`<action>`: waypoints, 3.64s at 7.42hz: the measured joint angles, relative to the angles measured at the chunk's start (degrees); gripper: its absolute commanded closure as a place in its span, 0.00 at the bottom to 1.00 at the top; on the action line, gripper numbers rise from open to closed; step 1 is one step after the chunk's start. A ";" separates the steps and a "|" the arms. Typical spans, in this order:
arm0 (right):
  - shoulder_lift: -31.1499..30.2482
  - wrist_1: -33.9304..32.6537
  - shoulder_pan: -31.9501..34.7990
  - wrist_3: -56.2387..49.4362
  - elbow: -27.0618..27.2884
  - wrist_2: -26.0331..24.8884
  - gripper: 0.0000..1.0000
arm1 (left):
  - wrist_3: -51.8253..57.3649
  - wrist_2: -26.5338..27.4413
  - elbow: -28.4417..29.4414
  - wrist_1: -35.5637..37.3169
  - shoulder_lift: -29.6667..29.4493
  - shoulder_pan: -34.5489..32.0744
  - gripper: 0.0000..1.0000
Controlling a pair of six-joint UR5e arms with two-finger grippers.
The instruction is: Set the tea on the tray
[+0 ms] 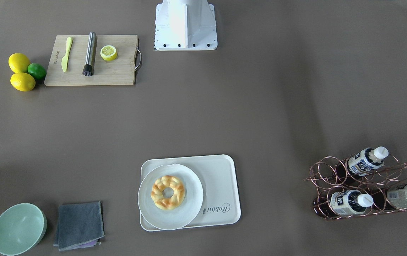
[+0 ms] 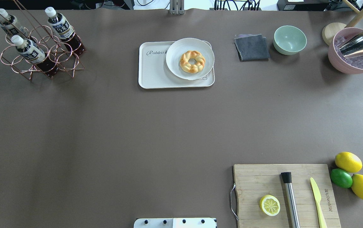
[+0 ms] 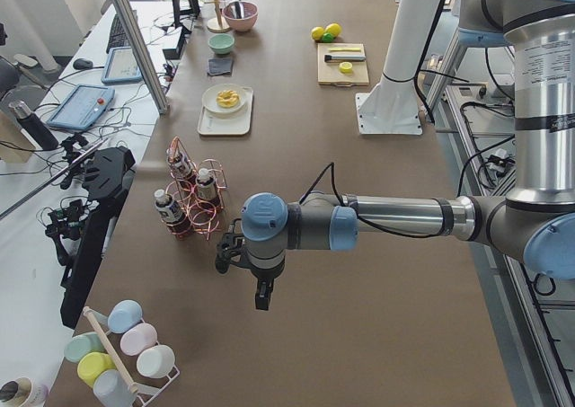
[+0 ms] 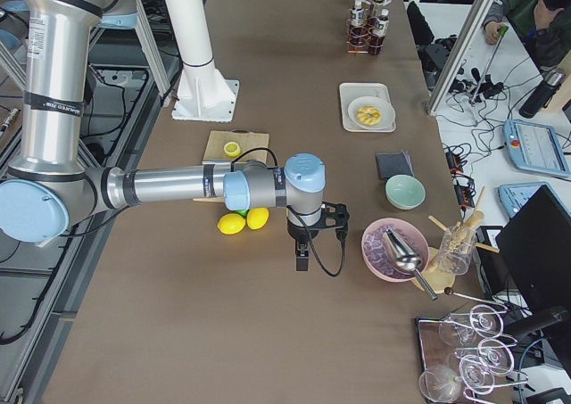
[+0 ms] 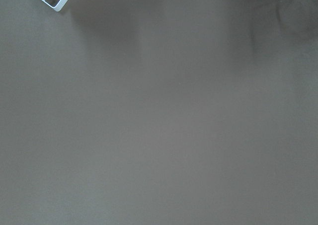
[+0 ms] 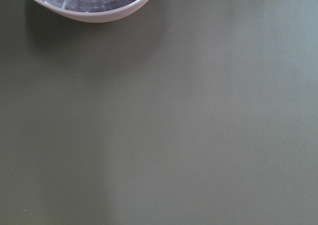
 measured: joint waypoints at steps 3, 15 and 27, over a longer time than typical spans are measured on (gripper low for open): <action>0.15 -0.07 0.00 0.00 0.00 0.00 0.00 | -2.04 -0.27 1.11 -5.40 -5.23 -0.05 0.00; 5.18 17.46 -1.23 2.69 0.26 4.35 0.00 | -35.88 7.76 1.15 -41.26 -7.84 14.48 0.01; 5.79 19.16 -4.81 4.74 0.46 4.49 0.00 | -58.79 37.50 4.76 -55.58 -14.60 34.89 0.17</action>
